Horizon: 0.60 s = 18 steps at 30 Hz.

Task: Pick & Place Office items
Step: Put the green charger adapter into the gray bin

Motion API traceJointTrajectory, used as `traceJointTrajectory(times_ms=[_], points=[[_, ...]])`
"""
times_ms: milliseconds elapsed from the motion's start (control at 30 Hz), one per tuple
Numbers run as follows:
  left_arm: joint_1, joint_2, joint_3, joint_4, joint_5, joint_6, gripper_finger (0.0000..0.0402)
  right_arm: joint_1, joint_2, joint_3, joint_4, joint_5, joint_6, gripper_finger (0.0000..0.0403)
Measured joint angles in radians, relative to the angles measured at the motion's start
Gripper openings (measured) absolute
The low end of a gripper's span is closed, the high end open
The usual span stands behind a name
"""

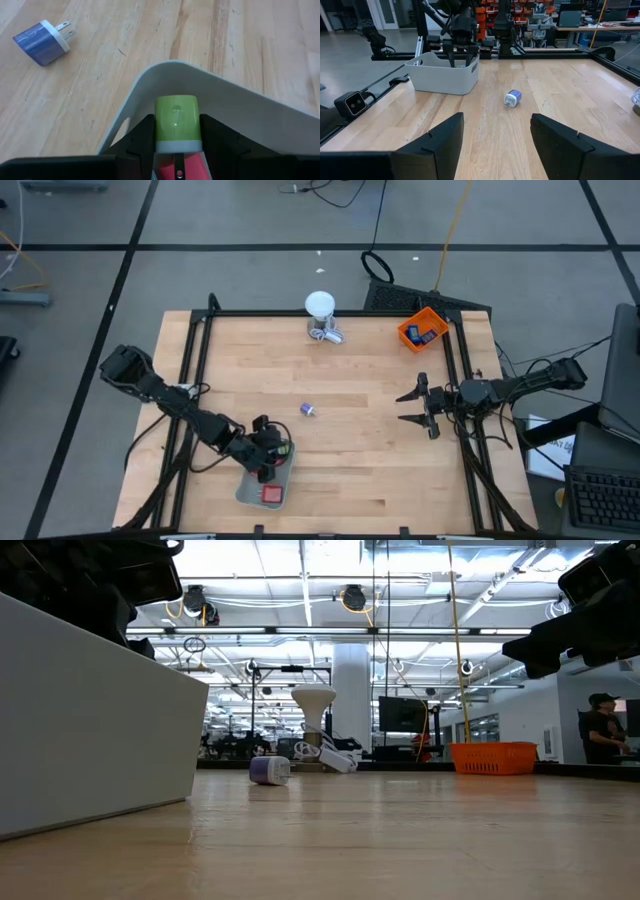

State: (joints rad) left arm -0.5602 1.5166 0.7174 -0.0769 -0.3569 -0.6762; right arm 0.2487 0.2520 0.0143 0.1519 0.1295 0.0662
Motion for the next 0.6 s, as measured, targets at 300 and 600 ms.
traceJointTrajectory(times_ms=[300, 600], points=[[0.0, 0.0, 0.0, 0.0, -0.001, 0.001, 0.015, 0.0, 0.0, 0.0, 0.0, 0.0, 0.0, 0.022], [0.0, 0.0, 0.0, 0.0, -0.003, 0.009, 0.0134, 0.0, 0.0, 0.0, 0.0, 0.0, 0.0, 0.022]])
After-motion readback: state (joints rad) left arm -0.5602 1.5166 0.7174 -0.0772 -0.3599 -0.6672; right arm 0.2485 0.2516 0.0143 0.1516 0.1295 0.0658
